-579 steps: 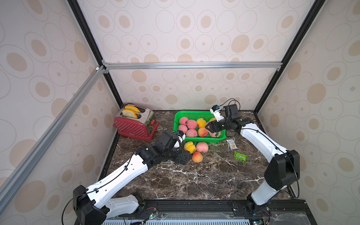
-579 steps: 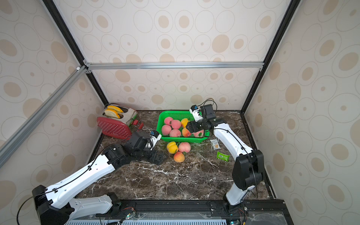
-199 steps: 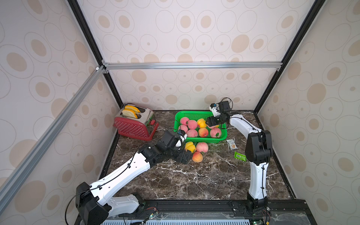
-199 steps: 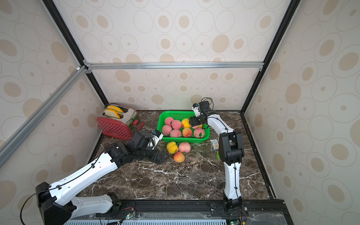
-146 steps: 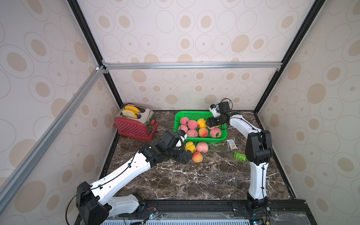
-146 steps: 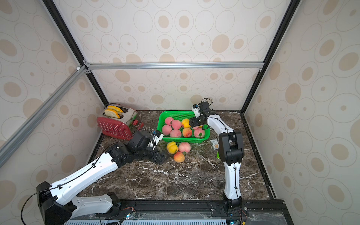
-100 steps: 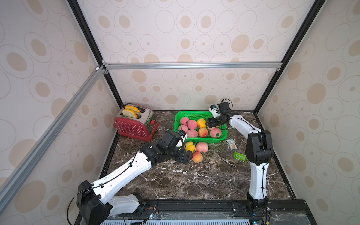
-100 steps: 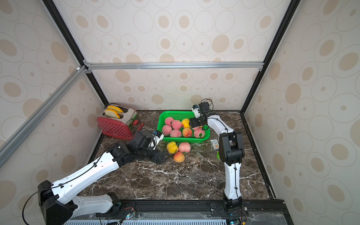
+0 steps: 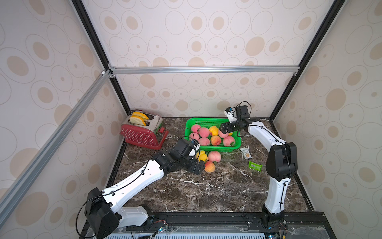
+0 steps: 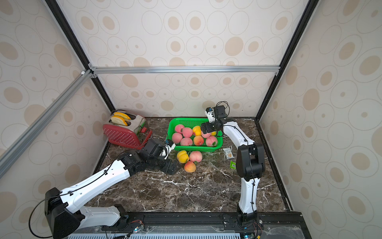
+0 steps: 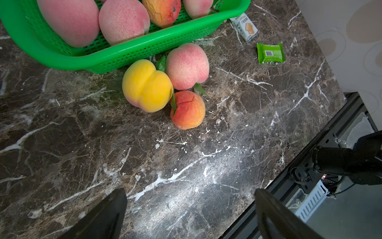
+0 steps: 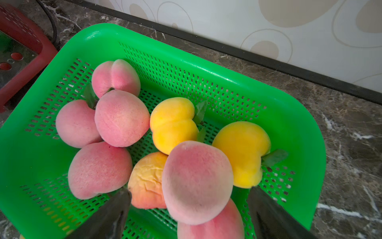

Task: Put the peaches into the basket
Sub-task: Place the peach in the basket.

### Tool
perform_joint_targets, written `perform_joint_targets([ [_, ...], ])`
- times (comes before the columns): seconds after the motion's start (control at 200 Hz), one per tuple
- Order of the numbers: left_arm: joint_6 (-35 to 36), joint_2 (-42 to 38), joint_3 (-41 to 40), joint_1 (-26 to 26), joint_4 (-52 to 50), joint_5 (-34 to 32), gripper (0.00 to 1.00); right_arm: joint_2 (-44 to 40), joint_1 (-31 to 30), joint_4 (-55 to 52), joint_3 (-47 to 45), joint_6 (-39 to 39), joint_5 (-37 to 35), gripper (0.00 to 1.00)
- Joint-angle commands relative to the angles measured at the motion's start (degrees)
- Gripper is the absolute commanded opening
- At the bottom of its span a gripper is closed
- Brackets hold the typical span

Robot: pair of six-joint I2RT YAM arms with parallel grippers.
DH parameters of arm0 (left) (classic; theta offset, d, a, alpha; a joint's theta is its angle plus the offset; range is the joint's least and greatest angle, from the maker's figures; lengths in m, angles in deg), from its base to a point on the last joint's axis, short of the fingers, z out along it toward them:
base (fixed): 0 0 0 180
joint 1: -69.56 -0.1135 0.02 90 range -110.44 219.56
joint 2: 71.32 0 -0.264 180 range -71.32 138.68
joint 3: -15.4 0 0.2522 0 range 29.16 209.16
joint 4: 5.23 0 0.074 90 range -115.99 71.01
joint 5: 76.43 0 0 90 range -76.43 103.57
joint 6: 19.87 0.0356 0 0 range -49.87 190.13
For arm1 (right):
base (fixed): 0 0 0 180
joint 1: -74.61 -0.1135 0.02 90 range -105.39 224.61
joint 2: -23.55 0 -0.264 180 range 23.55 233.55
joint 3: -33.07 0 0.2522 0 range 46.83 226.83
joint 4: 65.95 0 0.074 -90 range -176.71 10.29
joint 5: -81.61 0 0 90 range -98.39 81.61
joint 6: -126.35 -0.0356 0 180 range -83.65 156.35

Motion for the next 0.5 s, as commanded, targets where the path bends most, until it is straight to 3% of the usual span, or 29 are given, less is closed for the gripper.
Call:
perform_joint_targets([
  [0.0,-1.2,0.4,0.5,0.4,0.9,-0.1,0.99,-6.0,0.1,0.9,-4.8,-1.2,0.0,0.94],
  [0.305,-2.3,2.8,-0.7,0.4,4.4,1.1,0.99,-24.8,0.1,5.6,-27.5,-2.5,-0.4,0.97],
  [0.496,-3.4,4.9,-1.4,0.4,7.0,2.3,0.99,-34.4,-1.2,2.9,-35.8,-2.4,0.5,0.97],
])
